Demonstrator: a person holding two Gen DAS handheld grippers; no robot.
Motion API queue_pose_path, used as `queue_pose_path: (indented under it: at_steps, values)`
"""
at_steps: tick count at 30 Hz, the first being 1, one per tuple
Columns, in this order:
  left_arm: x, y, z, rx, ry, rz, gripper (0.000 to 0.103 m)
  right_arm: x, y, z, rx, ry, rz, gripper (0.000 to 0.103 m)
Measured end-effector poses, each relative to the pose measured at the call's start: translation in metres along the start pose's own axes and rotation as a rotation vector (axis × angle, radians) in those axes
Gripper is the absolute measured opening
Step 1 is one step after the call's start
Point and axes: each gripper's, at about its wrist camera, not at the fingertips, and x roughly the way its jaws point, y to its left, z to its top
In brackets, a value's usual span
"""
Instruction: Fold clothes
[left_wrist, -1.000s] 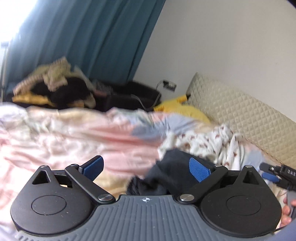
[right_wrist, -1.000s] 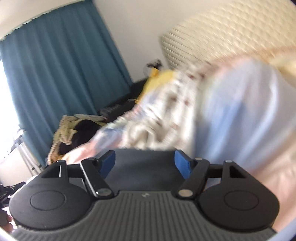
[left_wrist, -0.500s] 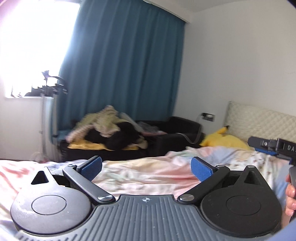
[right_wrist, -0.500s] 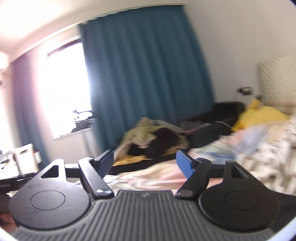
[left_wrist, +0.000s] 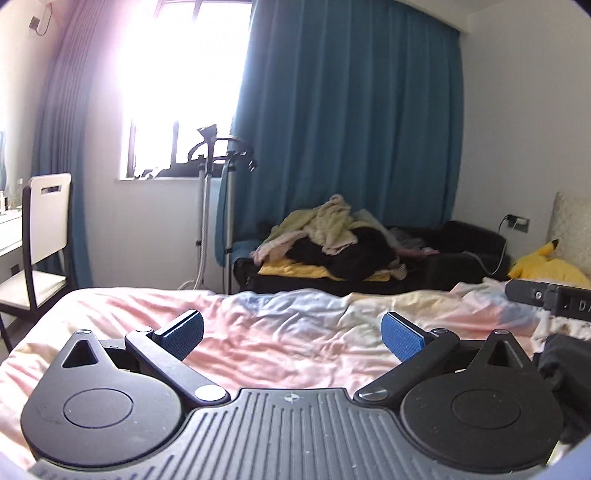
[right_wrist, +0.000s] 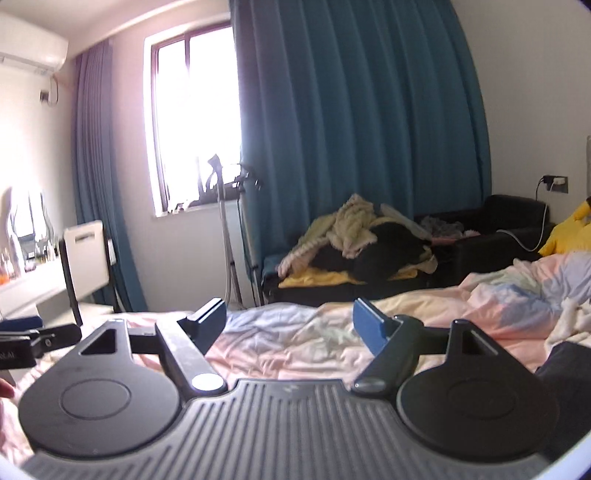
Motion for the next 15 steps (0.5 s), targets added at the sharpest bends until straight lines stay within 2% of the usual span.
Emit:
queue_pose_path:
  at_steps: [6, 10, 15]
  values:
    - [0.001, 0.009, -0.019, -0.002, 0.009, 0.03, 0.103, 0.005, 0.018, -0.03, -0.032, 0.016, 0.012, 0.077]
    - [0.008, 0.008, -0.03, 0.008, 0.024, 0.047, 0.103, 0.003, 0.013, -0.047, -0.05, 0.041, -0.001, 0.077]
    - [0.02, 0.008, -0.039, -0.009, 0.049, 0.045, 0.103, 0.004, 0.013, -0.056, -0.034, 0.044, 0.026, 0.077]
